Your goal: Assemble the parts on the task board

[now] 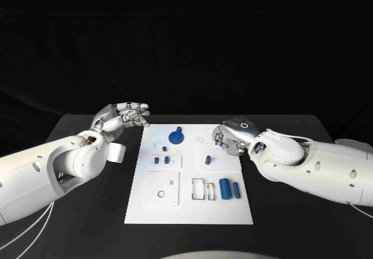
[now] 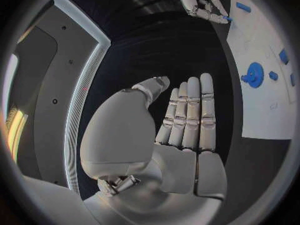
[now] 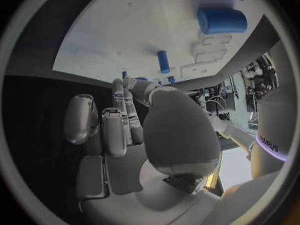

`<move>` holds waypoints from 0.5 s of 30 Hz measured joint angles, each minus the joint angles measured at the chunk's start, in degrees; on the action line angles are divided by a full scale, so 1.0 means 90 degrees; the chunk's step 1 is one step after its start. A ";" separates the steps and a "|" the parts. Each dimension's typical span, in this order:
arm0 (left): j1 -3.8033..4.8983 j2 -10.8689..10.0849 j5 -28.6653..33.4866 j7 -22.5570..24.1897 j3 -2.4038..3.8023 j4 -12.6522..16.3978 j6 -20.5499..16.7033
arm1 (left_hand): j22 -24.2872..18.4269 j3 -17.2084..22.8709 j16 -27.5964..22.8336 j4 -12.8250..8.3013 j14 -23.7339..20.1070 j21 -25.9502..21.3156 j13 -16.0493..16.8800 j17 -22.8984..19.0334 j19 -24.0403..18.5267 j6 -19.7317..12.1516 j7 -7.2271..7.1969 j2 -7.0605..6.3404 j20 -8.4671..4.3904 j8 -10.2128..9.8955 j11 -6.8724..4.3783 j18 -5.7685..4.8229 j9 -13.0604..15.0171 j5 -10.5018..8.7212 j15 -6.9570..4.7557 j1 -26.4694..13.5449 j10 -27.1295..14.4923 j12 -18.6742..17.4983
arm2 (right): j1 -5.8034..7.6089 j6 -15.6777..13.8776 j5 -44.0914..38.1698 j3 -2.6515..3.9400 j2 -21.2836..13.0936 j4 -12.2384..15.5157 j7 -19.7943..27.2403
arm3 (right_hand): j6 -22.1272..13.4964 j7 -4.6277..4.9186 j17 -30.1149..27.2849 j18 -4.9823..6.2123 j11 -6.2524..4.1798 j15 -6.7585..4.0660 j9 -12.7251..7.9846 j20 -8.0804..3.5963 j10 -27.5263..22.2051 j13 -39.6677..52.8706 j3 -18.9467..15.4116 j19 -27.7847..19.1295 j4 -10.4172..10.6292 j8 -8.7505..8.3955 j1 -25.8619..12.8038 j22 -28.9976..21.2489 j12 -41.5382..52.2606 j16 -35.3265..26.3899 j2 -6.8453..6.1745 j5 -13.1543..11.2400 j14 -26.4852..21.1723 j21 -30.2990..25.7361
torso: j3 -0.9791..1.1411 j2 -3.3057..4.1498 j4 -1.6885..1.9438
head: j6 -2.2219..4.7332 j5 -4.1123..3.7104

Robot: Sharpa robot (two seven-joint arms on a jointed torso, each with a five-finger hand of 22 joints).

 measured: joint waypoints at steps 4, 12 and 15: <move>-0.0011 0.0004 0.0000 -0.0003 0.0000 0.0000 0.0007 | 0.0000 0.0000 0.0000 0.0000 0.0000 0.0000 0.0000 0.0000 0.0000 0.0000 0.0000 0.0000 0.0000 0.0000 0.0000 0.0000 0.0000 0.0000 0.0000 0.0000 0.0000 0.0000 | 0.0003 -0.0108 0.0013 0.0006 -0.0013 0.0303 -0.0004 | 0.0000 -0.0001 0.0000 0.0000 -0.0010 0.0000 0.0006 0.0000 0.0011 -0.0007 0.0000 0.0000 0.0000 0.0028 -0.0013 0.0000 0.0000 0.0000 -0.0013 0.0000 0.0000 0.0000 | 0.0002 0.0003 -0.0008 | -0.0010 0.0093; -0.0056 0.0026 0.0001 -0.0006 0.0000 0.0001 0.0017 | 0.0000 -0.0017 0.0000 -0.0017 0.0000 -0.0024 0.0000 0.0000 0.0000 0.0000 0.0000 0.0030 0.0000 -0.0025 0.0022 0.0000 -0.0005 0.0000 0.0000 0.0030 -0.0022 -0.0024 | -0.0048 -0.0398 0.0045 0.0014 0.0232 0.0792 0.0007 | -0.0001 -0.0001 0.0020 0.0000 -0.0010 0.0000 0.0011 0.0000 0.0011 -0.0012 -0.0001 0.0000 0.0000 0.0028 -0.0039 -0.0001 0.0000 0.0000 -0.0039 0.0000 0.0000 0.0024 | 0.0000 0.0003 0.0007 | -0.0015 0.0356; -0.0064 0.0033 0.0001 -0.0006 0.0000 0.0001 0.0017 | 0.0000 -0.0017 0.0000 -0.0017 0.0000 -0.0024 0.0000 0.0000 0.0000 0.0000 0.0000 0.0030 0.0000 -0.0025 0.0022 0.0000 -0.0005 0.0000 0.0000 0.0030 -0.0022 -0.0024 | -0.0090 -0.0468 0.0065 0.0014 0.0380 0.0861 0.0018 | -0.0001 -0.0001 0.0029 0.0000 -0.0010 0.0000 0.0011 0.0000 0.0011 -0.0012 -0.0001 0.0000 0.0000 0.0028 -0.0039 -0.0001 0.0000 0.0000 -0.0039 0.0000 0.0000 0.0024 | -0.0005 0.0002 0.0012 | -0.0027 0.0453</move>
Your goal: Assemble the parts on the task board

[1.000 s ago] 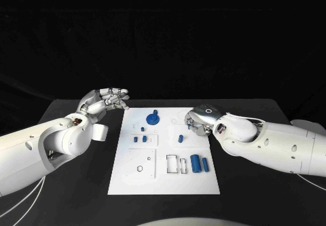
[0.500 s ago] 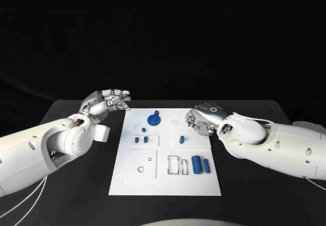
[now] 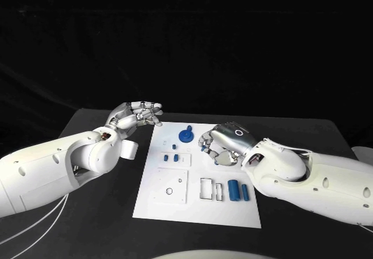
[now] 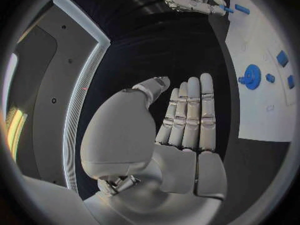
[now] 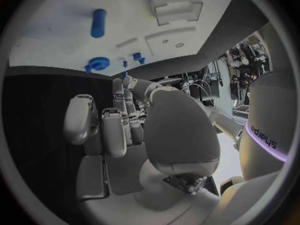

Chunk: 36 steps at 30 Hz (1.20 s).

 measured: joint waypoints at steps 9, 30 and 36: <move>-0.0010 0.0050 0.0001 0.0002 0.0000 0.0007 -0.0002 | 0.0000 0.0000 0.0000 0.0000 0.0000 0.0000 0.0000 -0.0006 0.0000 0.0000 0.0000 0.0000 0.0000 0.0000 0.0000 0.0000 0.0000 0.0000 0.0000 0.0000 0.0000 0.0000 | -0.0315 -0.0111 0.0088 -0.0014 0.0500 -0.0076 0.0062 | -0.0010 -0.0010 0.0000 0.0000 0.0001 0.0000 -0.0001 0.0000 0.0001 0.0000 0.0000 0.0000 0.0000 0.0000 0.0000 0.0005 0.0000 0.0000 0.0000 -0.0001 0.0000 0.0000 | -0.0018 0.0002 0.0002 | -0.0105 0.0305; -0.0011 0.0185 0.0001 -0.0005 0.0000 0.0018 -0.0005 | -0.0005 0.0000 0.0000 0.0000 0.0000 0.0000 0.0000 -0.0005 0.0000 0.0000 0.0000 0.0000 0.0000 0.0000 0.0000 0.0000 0.0001 0.0000 0.0000 0.0000 0.0000 0.0000 | -0.0889 -0.0051 0.0238 -0.0093 0.1072 -0.0680 0.0194 | -0.0016 -0.0012 -0.0017 0.0000 0.0012 0.0000 0.0010 0.0000 0.0010 -0.0002 -0.0019 0.0000 0.0018 -0.0026 -0.0074 0.0004 0.0000 0.0000 0.0009 -0.0013 0.0000 -0.0025 | -0.0012 0.0013 -0.0013 | -0.0301 0.0509; -0.0011 0.0186 0.0001 -0.0011 0.0001 0.0019 -0.0005 | -0.0005 0.0000 0.0000 0.0000 0.0000 0.0000 0.0000 -0.0005 0.0000 0.0000 0.0000 0.0000 0.0000 0.0000 0.0000 0.0000 0.0002 0.0000 0.0000 0.0000 0.0000 0.0000 | -0.0928 -0.0023 0.0251 -0.0099 0.1112 -0.0743 0.0213 | -0.0003 0.0004 -0.0017 0.0001 0.0013 0.0000 0.0005 0.0000 0.0011 -0.0002 -0.0021 -0.0001 0.0017 -0.0002 -0.0074 0.0003 0.0000 0.0000 0.0009 -0.0016 0.0000 -0.0025 | -0.0007 0.0012 -0.0002 | -0.0333 0.0525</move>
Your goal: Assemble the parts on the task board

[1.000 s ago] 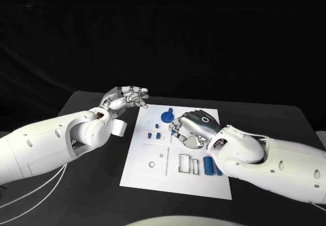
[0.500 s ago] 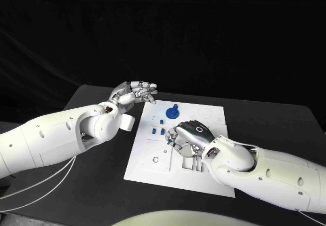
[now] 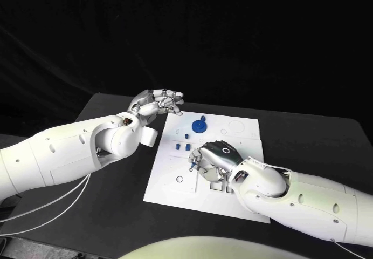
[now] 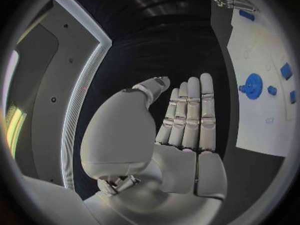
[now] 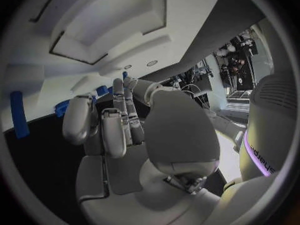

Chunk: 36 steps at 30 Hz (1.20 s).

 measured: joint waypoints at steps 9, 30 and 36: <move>0.0000 -0.0003 0.0000 -0.0013 0.0000 0.0000 0.0000 | 0.0000 0.0000 0.0000 0.0000 0.0000 0.0000 0.0000 0.0000 0.0000 0.0000 0.0000 0.0000 0.0000 0.0000 0.0000 0.0000 0.0000 0.0000 0.0000 0.0000 0.0000 0.0000 | -0.0034 0.0041 0.0010 -0.0011 0.0033 -0.0049 0.0020 | -0.0007 0.0008 0.0000 0.0000 0.0010 0.0000 0.0004 0.0000 0.0010 0.0000 -0.0005 0.0000 -0.0005 0.0002 0.0000 0.0000 0.0000 0.0000 0.0000 -0.0001 0.0000 0.0000 | -0.0002 -0.0005 -0.0005 | -0.0024 0.0018; 0.0001 -0.0007 0.0001 -0.0045 0.0000 -0.0004 0.0003 | 0.0000 0.0000 -0.0003 0.0000 -0.0024 0.0000 0.0000 0.0000 0.0000 0.0000 0.0000 0.0000 0.0000 0.0000 0.0000 0.0000 -0.0001 0.0000 0.0024 0.0000 0.0000 0.0000 | -0.0047 0.0096 0.0022 -0.0028 0.0088 -0.0087 0.0048 | -0.0009 0.0008 0.0000 0.0000 0.0012 0.0000 0.0002 0.0000 0.0012 -0.0001 -0.0006 0.0000 -0.0006 -0.0005 0.0000 -0.0002 0.0000 0.0000 -0.0001 -0.0013 0.0000 0.0000 | -0.0002 -0.0008 -0.0004 | -0.0027 0.0014; 0.0001 -0.0009 0.0001 -0.0053 0.0000 -0.0007 0.0003 | -0.0007 0.0000 -0.0025 0.0000 -0.0024 0.0000 0.0000 -0.0010 0.0000 0.0000 0.0000 0.0000 0.0000 0.0000 0.0000 0.0000 -0.0010 0.0000 0.0024 0.0000 0.0000 0.0000 | -0.0049 0.0121 0.0025 -0.0032 0.0091 -0.0095 0.0051 | -0.0011 0.0007 0.0000 0.0000 0.0016 0.0000 0.0009 0.0000 0.0015 -0.0001 -0.0006 0.0000 -0.0006 -0.0017 0.0001 -0.0002 0.0000 0.0000 -0.0001 -0.0021 0.0000 0.0000 | -0.0003 -0.0008 -0.0002 | -0.0038 0.0024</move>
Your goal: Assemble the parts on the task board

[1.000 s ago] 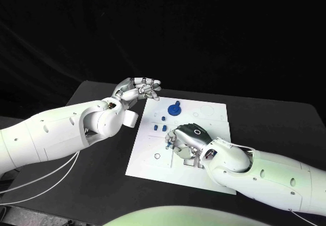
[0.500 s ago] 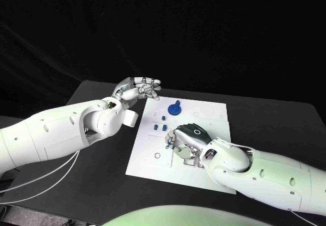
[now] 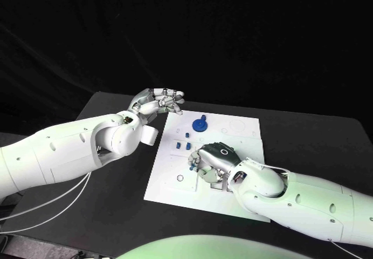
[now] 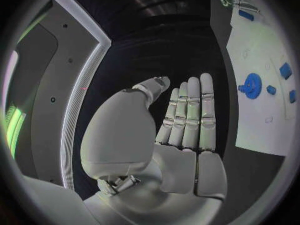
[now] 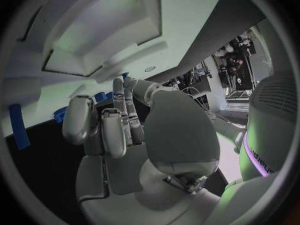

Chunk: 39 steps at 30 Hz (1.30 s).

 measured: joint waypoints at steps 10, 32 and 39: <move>0.0000 -0.0008 0.0000 -0.0010 -0.0001 -0.0001 0.0000 | 0.0000 0.0000 0.0000 0.0000 0.0000 0.0000 0.0000 0.0000 0.0000 0.0000 0.0000 0.0000 0.0000 0.0000 0.0000 0.0000 0.0001 0.0000 0.0000 0.0000 0.0000 0.0000 | 0.0003 0.0027 0.0002 0.0000 -0.0002 0.0002 0.0004 | -0.0018 0.0000 0.0000 0.0000 0.0001 0.0000 0.0005 0.0000 0.0000 -0.0004 0.0000 0.0000 0.0000 -0.0012 0.0000 0.0000 0.0000 0.0000 0.0000 -0.0005 0.0000 0.0000 | -0.0001 0.0002 -0.0005 | -0.0008 0.0010; 0.0000 -0.0014 0.0000 -0.0029 0.0001 0.0003 0.0000 | 0.0001 -0.0018 0.0000 -0.0018 0.0000 -0.0024 0.0000 0.0001 0.0000 0.0000 0.0000 0.0000 0.0000 0.0000 0.0000 0.0000 0.0002 0.0000 0.0000 0.0000 0.0000 0.0000 | 0.0015 0.0225 0.0002 -0.0011 0.0085 -0.0075 0.0022 | -0.0525 0.0231 -0.0047 0.0000 0.0205 0.0106 -0.0141 0.0104 -0.0414 -0.0181 -0.0239 -0.0104 0.0117 -0.0352 -0.0487 0.0003 -0.0370 0.0000 -0.0248 0.0028 -0.0011 -0.0329 | -0.0002 0.0001 -0.0007 | 0.0001 -0.0005; 0.0001 -0.0027 0.0000 -0.0037 -0.0001 0.0003 0.0002 | 0.0001 -0.0018 0.0000 -0.0018 0.0000 -0.0024 0.0000 0.0002 0.0000 0.0000 0.0000 0.0000 0.0000 0.0000 0.0000 0.0000 0.0002 0.0000 0.0000 0.0000 0.0000 0.0000 | 0.0006 0.0106 0.0003 -0.0027 -0.0107 0.0038 0.0015 | -0.0712 0.0261 -0.0066 0.0000 0.0255 0.0151 -0.0208 0.0147 -0.0565 -0.0238 -0.0257 -0.0147 0.0098 -0.0480 -0.0492 0.0003 -0.0453 0.0000 -0.0310 0.0027 -0.0011 -0.0402 | -0.0001 -0.0002 -0.0009 | 0.0024 -0.0011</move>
